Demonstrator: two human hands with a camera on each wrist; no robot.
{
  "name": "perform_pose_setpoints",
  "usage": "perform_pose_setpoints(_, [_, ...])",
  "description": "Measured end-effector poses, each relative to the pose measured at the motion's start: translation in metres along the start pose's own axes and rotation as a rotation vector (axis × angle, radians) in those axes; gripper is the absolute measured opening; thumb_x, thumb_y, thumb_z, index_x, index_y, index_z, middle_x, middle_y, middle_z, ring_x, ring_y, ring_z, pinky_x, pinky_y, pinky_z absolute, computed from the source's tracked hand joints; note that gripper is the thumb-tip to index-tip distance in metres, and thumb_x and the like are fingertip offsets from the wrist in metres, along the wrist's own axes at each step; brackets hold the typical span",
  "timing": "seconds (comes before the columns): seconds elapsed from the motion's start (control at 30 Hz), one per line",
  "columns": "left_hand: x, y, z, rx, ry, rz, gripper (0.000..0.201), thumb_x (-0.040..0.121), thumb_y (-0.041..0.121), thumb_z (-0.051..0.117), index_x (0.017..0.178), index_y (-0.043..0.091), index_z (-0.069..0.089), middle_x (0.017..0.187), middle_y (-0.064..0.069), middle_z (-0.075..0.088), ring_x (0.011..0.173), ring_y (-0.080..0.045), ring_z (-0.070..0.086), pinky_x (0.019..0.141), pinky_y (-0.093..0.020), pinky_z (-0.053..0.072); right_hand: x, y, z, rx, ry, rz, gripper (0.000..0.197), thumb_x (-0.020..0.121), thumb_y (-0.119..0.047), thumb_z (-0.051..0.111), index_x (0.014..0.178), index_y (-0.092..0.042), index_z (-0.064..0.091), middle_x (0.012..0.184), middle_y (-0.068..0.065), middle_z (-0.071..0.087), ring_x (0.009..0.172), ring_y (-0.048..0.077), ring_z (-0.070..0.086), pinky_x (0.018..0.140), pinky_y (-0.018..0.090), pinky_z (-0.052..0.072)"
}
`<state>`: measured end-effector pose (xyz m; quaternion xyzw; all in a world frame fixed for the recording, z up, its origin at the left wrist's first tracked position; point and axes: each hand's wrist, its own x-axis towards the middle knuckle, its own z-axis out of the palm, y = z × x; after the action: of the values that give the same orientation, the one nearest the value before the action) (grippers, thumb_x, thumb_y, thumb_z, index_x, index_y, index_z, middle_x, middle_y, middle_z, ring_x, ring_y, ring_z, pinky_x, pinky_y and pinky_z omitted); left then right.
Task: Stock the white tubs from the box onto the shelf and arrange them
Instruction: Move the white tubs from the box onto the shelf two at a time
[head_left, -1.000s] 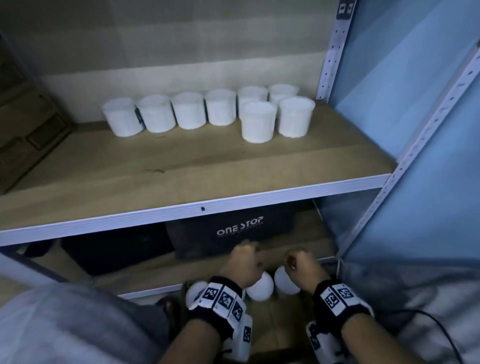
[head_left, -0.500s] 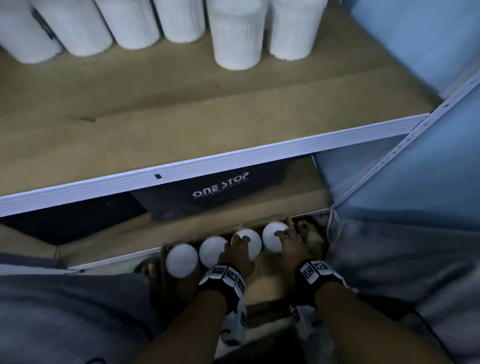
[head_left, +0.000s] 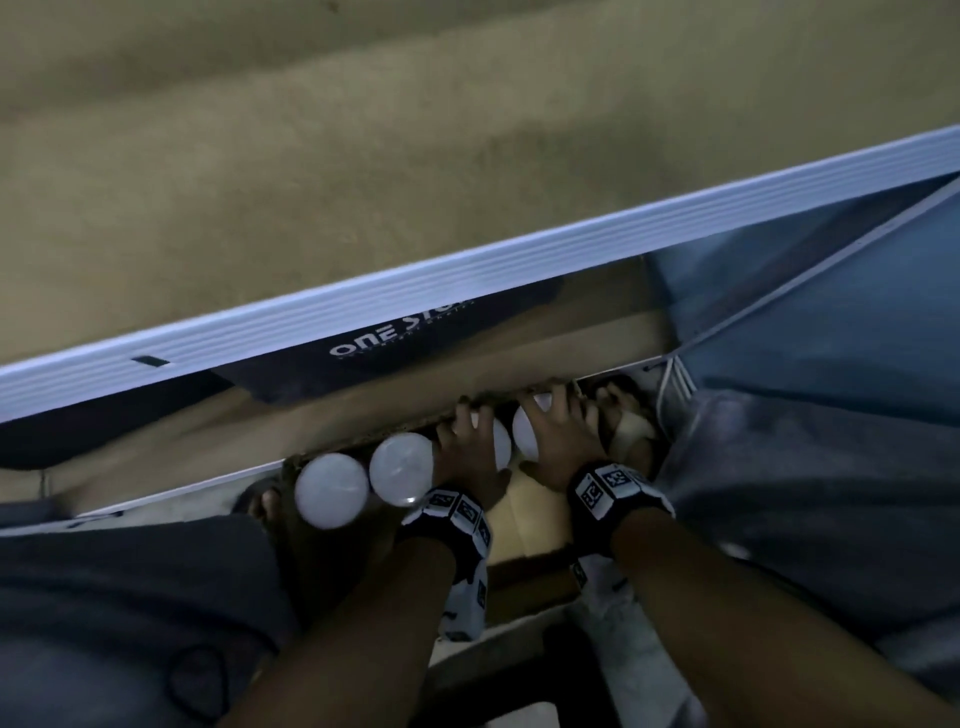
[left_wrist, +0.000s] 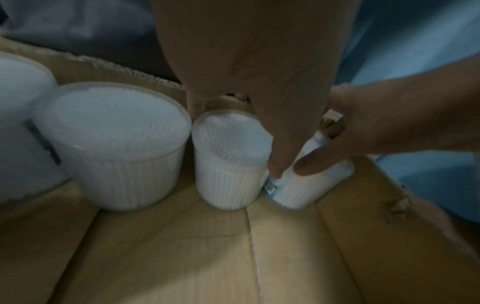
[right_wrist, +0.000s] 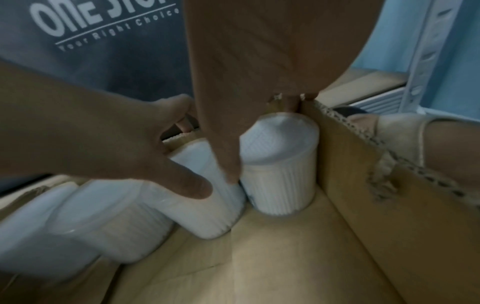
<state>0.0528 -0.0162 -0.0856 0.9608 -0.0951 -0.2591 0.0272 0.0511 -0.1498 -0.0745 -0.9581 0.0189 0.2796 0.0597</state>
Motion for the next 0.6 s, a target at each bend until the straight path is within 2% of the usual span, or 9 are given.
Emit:
perform_pose_setpoints(0.1, [0.003, 0.000, 0.002, -0.019, -0.013, -0.021, 0.084, 0.065, 0.041, 0.071, 0.135, 0.020, 0.030, 0.143, -0.011, 0.031, 0.109, -0.033, 0.049, 0.082, -0.037, 0.049, 0.001, 0.000, -0.002, 0.042, 0.008, 0.018, 0.093, 0.065, -0.031, 0.073, 0.144, -0.033, 0.023, 0.143, 0.014, 0.022, 0.129, 0.039, 0.033, 0.103, 0.049, 0.027])
perform_pose_setpoints(0.2, [0.003, -0.001, -0.002, -0.043, -0.035, -0.025, 0.089, 0.059, 0.045, 0.074, 0.133, 0.022, 0.031, 0.141, -0.008, 0.030, 0.110, -0.032, 0.048, 0.080, -0.039, 0.050, -0.001, 0.001, -0.006, 0.085, 0.000, 0.050, 0.090, 0.063, -0.031, 0.076, 0.140, -0.030, 0.029, 0.140, 0.012, 0.025, 0.129, 0.037, 0.034, 0.103, 0.048, 0.028])
perform_pose_setpoints(0.3, [-0.001, -0.005, -0.011, -0.119, -0.079, 0.008, 0.094, 0.057, 0.048, 0.077, 0.134, 0.020, 0.030, 0.137, -0.008, 0.029, 0.116, -0.034, 0.045, 0.084, -0.043, 0.050, -0.007, 0.003, -0.011, 0.162, -0.018, 0.082, 0.088, 0.065, -0.034, 0.076, 0.140, -0.028, 0.030, 0.139, 0.012, 0.024, 0.129, 0.035, 0.032, 0.107, 0.047, 0.026])
perform_pose_setpoints(0.43, [-0.014, -0.010, -0.026, -0.174, -0.100, 0.022, 0.099, 0.063, 0.049, 0.075, 0.142, 0.020, 0.024, 0.141, -0.009, 0.026, 0.125, -0.036, 0.036, 0.094, -0.047, 0.045, -0.021, -0.002, -0.025, 0.215, 0.015, 0.088, 0.090, 0.066, -0.044, 0.073, 0.143, -0.030, 0.029, 0.141, 0.013, 0.023, 0.131, 0.036, 0.029, 0.109, 0.047, 0.025])
perform_pose_setpoints(0.53, [-0.030, -0.012, -0.045, -0.196, -0.055, 0.011, 0.103, 0.060, 0.052, 0.070, 0.146, 0.020, 0.025, 0.146, -0.011, 0.029, 0.126, -0.035, 0.039, 0.098, -0.044, 0.041, -0.036, -0.008, -0.042, 0.196, 0.066, 0.087, 0.085, 0.066, -0.050, 0.071, 0.140, -0.031, 0.034, 0.139, 0.012, 0.029, 0.130, 0.036, 0.031, 0.109, 0.047, 0.025])
perform_pose_setpoints(0.6, [-0.041, -0.013, -0.063, -0.210, -0.045, 0.038, 0.098, 0.059, 0.051, 0.070, 0.143, 0.022, 0.030, 0.143, -0.010, 0.034, 0.123, -0.035, 0.041, 0.100, -0.044, 0.040, -0.046, -0.010, -0.056, 0.208, 0.075, 0.091, 0.081, 0.066, -0.048, 0.070, 0.138, -0.032, 0.036, 0.138, 0.010, 0.031, 0.131, 0.035, 0.029, 0.110, 0.048, 0.025])
